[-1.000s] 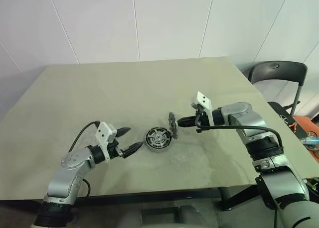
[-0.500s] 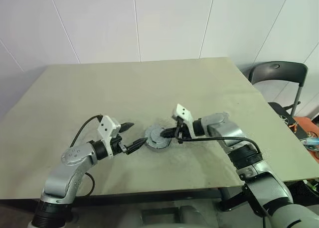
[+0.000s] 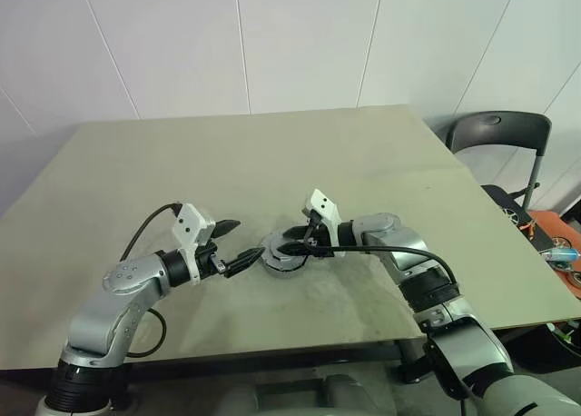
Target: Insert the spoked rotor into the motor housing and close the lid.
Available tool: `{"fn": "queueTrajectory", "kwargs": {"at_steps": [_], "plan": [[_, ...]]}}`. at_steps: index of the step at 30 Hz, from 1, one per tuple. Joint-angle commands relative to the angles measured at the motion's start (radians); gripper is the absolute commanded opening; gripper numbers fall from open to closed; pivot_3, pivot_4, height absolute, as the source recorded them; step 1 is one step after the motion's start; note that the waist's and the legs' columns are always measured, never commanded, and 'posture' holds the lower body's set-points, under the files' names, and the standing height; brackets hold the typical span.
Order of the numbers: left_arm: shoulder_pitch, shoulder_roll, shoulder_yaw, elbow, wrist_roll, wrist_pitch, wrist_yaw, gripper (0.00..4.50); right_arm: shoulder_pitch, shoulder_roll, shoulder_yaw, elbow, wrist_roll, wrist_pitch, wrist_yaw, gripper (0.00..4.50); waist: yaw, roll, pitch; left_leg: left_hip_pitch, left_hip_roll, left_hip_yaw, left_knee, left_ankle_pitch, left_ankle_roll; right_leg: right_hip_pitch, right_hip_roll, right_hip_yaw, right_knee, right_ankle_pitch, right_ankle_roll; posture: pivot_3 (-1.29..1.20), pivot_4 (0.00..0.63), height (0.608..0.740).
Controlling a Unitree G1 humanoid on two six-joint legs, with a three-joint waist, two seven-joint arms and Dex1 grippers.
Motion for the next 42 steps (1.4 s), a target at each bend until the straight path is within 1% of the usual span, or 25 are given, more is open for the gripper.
{"fn": "queueTrajectory", "kwargs": {"at_steps": [1,3,4,8,12,14,16,17,23,28,30,35,42], "plan": [[0.000,0.006,0.019,0.017,0.010,-0.046,-0.013,4.50,0.003,-0.008,0.020,0.008,-0.024,-0.005,-0.011,3.70,-0.001,0.000,0.000,0.000,0.000,0.000,0.000,0.000,0.000,0.000,0.000,0.000,0.000,0.000,0.000,0.00,0.000,0.740],[0.008,0.005,0.019,0.034,0.017,-0.067,-0.022,4.50,0.015,-0.015,0.030,0.000,-0.028,-0.005,-0.006,4.36,-0.001,0.000,0.000,0.000,0.000,0.000,0.000,0.000,0.000,0.000,0.000,0.000,0.000,0.000,0.000,0.00,0.000,0.740],[0.013,0.006,0.020,0.046,0.022,-0.081,-0.028,4.50,0.022,-0.018,0.032,-0.012,-0.024,0.000,0.001,4.44,-0.001,0.000,0.000,0.000,0.000,0.000,0.000,0.000,0.000,0.000,0.000,0.000,0.000,0.000,0.000,0.00,0.000,0.740],[0.023,0.005,0.019,0.091,0.040,-0.130,-0.047,4.50,0.058,-0.033,0.078,-0.061,-0.036,0.004,0.025,4.44,-0.001,0.000,0.000,0.000,0.000,0.000,0.000,0.000,0.000,0.000,0.000,0.000,0.000,0.000,0.000,0.00,0.000,0.740],[0.026,0.000,0.015,0.124,0.054,-0.165,-0.060,4.50,0.070,0.000,0.089,-0.074,-0.050,-0.012,-0.022,4.44,-0.003,-0.001,0.000,0.000,0.000,0.000,0.000,0.000,0.000,0.000,0.000,0.000,0.000,-0.001,-0.002,0.00,0.000,0.740],[0.027,-0.003,0.012,0.137,0.061,-0.181,-0.063,4.50,0.068,0.013,0.090,-0.066,-0.062,-0.017,-0.042,4.07,-0.004,-0.001,-0.001,0.001,0.000,0.000,0.000,0.000,0.000,0.000,0.000,0.000,0.000,-0.002,-0.002,0.00,0.000,0.740],[0.030,-0.006,0.008,0.150,0.068,-0.197,-0.066,4.50,0.068,0.014,0.097,-0.063,-0.073,-0.028,-0.044,3.58,-0.005,-0.001,-0.001,0.001,0.001,0.000,0.000,0.000,0.000,0.000,0.000,0.000,0.000,-0.002,-0.002,0.00,0.000,0.740],[0.030,-0.008,0.007,0.155,0.071,-0.202,-0.067,4.50,0.067,0.015,0.099,-0.062,-0.077,-0.032,-0.044,3.46,-0.006,-0.001,-0.001,0.001,0.001,0.000,0.000,0.000,0.000,0.000,0.001,0.000,0.000,-0.002,-0.002,0.00,0.000,0.740],[0.017,-0.015,0.003,0.177,0.080,-0.219,-0.071,4.50,0.059,0.019,0.096,-0.048,-0.087,-0.048,-0.051,3.46,-0.013,0.000,-0.001,0.001,0.001,0.000,0.000,0.000,0.000,0.000,0.001,0.000,0.001,-0.002,-0.002,0.00,0.000,0.740],[0.007,-0.020,0.002,0.189,0.085,-0.227,-0.074,4.50,0.032,0.011,0.035,-0.067,-0.020,-0.029,-0.001,3.46,-0.021,0.000,-0.001,0.001,0.001,0.000,0.000,0.000,0.000,0.000,0.001,0.000,0.001,-0.001,-0.002,0.00,0.000,0.740],[0.006,-0.022,0.002,0.186,0.085,-0.225,-0.072,4.50,0.023,-0.012,0.042,-0.074,-0.018,-0.036,0.033,3.46,-0.022,0.000,0.000,0.000,0.001,0.000,-0.001,0.000,0.000,-0.001,0.000,0.000,0.000,0.000,0.000,0.00,0.000,0.740],[0.009,-0.022,0.005,0.157,0.078,-0.208,-0.059,4.50,0.010,-0.038,0.062,-0.068,-0.030,-0.046,0.071,3.46,-0.017,0.000,0.000,-0.001,0.001,0.000,-0.003,0.000,0.000,-0.002,0.000,0.000,-0.001,0.000,0.001,0.00,0.000,0.740],[0.004,-0.018,0.008,0.086,0.059,-0.145,-0.030,4.50,0.014,-0.012,0.067,-0.039,-0.074,-0.087,-0.002,3.46,-0.015,0.000,0.000,-0.001,0.001,0.000,-0.002,0.000,0.000,-0.001,0.000,0.000,-0.001,0.000,0.001,0.00,0.000,0.740]]}}
